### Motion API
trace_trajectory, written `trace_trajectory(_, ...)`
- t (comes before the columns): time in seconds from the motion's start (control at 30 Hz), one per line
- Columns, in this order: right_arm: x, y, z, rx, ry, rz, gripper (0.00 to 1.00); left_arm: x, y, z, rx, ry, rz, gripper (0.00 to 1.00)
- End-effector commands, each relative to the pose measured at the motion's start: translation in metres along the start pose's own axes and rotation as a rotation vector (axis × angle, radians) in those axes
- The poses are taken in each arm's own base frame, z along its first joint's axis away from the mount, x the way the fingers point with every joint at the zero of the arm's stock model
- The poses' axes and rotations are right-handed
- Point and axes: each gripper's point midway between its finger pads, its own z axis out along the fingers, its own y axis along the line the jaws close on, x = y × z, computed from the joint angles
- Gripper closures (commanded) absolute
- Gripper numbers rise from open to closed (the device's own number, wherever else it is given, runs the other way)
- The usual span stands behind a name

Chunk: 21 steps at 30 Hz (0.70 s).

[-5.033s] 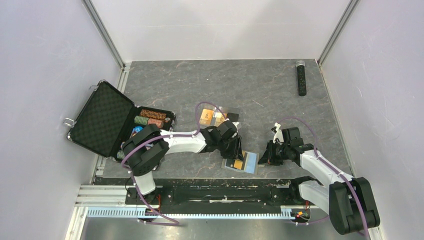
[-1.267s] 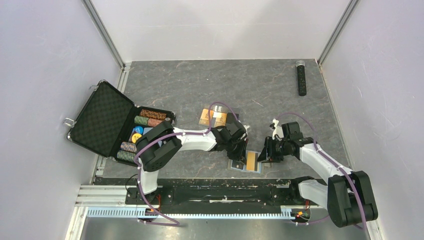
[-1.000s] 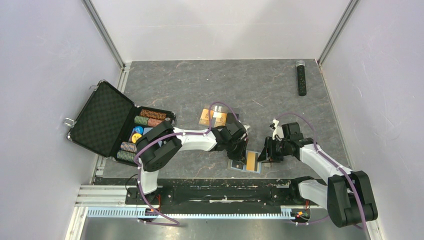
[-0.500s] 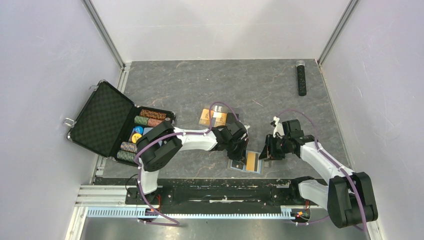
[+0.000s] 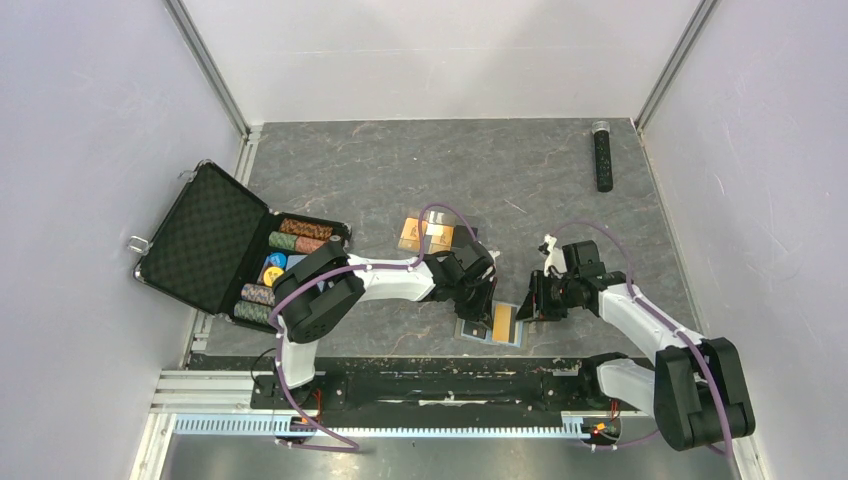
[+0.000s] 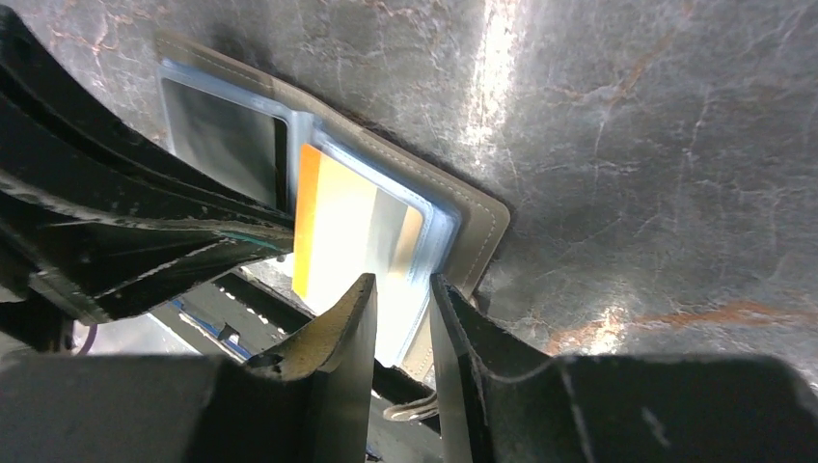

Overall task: Put the credit cards into the card holder
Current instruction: Insert the credit card into the card holder.

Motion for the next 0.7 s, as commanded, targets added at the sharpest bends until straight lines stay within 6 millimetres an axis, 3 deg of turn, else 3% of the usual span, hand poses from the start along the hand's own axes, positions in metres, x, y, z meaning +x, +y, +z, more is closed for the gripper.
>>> trace_trajectory(0.0,0.004,0.002,0.008,-0.039,0.003,0.009,0.71,0.013,0.014,0.010,-0.059,0.042,0.029,0.98)
trace_trajectory(0.2,0.012,-0.003,0.013,-0.038,0.020,0.020,0.71,0.013,0.013,0.010,-0.058,0.041,0.030,0.98)
trace_trajectory(0.67,-0.004,0.032,0.003,-0.194,-0.030,0.025,0.89,0.012,0.013,0.009,-0.066,0.040,0.037,0.98)
